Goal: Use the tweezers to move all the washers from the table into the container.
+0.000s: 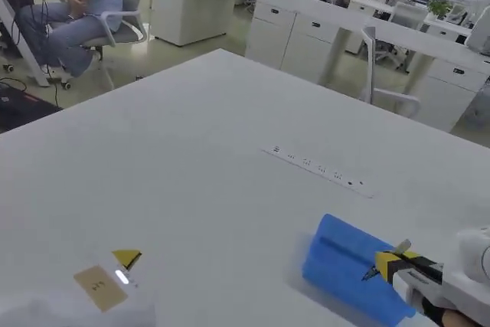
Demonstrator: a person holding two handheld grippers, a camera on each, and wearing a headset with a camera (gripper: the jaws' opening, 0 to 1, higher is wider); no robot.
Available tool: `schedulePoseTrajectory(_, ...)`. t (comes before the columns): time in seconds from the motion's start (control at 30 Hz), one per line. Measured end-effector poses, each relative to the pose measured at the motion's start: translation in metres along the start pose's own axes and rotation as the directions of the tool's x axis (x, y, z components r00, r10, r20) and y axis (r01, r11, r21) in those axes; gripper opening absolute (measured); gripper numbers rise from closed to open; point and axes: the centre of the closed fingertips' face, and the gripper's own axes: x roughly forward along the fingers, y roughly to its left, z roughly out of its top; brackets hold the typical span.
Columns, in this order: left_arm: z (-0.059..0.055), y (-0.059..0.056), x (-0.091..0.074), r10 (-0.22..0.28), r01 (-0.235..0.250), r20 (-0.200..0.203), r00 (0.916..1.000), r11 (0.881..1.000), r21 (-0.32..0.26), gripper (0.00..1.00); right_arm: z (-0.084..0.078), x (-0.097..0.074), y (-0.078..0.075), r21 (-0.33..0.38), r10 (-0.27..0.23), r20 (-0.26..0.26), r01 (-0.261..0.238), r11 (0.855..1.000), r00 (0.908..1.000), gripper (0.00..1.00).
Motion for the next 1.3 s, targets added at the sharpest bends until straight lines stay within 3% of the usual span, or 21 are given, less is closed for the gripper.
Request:
schedulePoseTrajectory(0.17,0.001,-0.001,0.001,-0.005,0.005,-0.002,1.0,1.0,-0.002,0.98,-0.015,-0.011,0.017,0.004,0.037,-0.013,-0.037,0.999,0.9992,0.02)
schedulePoseTrajectory(0.27,0.001,-0.004,0.001,-0.023,0.024,0.003,0.9997,1.0,-0.006,0.98,-0.034,-0.013,0.032,0.024,0.065,-0.056,-0.064,0.998,0.9963,0.02)
schedulePoseTrajectory(0.47,0.002,-0.006,0.001,-0.034,0.034,0.002,0.9994,0.999,-0.003,0.98,-0.058,-0.013,0.047,0.035,0.066,-0.096,-0.062,0.997,0.9932,0.02)
schedulePoseTrajectory(0.63,0.002,-0.005,0.002,-0.049,0.049,-0.003,0.9988,0.999,0.002,0.98,-0.065,-0.008,0.054,0.074,0.062,-0.111,-0.054,0.996,0.9919,0.02)
schedulePoseTrajectory(0.77,0.001,-0.006,0.0,-0.064,0.064,-0.001,0.9979,0.998,0.007,0.98,-0.071,-0.008,0.057,0.059,0.042,-0.124,-0.035,0.998,0.9914,0.02)
schedulePoseTrajectory(0.9,0.001,-0.007,-0.001,-0.075,0.075,-0.003,0.9971,0.997,0.016,0.98,-0.077,-0.009,0.056,0.089,0.028,-0.133,-0.016,0.996,0.9908,0.02)
schedulePoseTrajectory(1.07,0.001,-0.003,-0.001,-0.072,0.072,0.0,0.9974,0.997,0.012,0.97,-0.078,-0.007,0.055,0.126,0.009,-0.127,0.008,0.992,0.9919,0.02)
schedulePoseTrajectory(1.3,0.0,0.001,0.001,-0.058,0.058,-0.001,0.9983,0.998,0.006,0.97,-0.079,-0.008,0.05,0.125,-0.019,-0.12,0.034,0.992,0.9926,0.02)
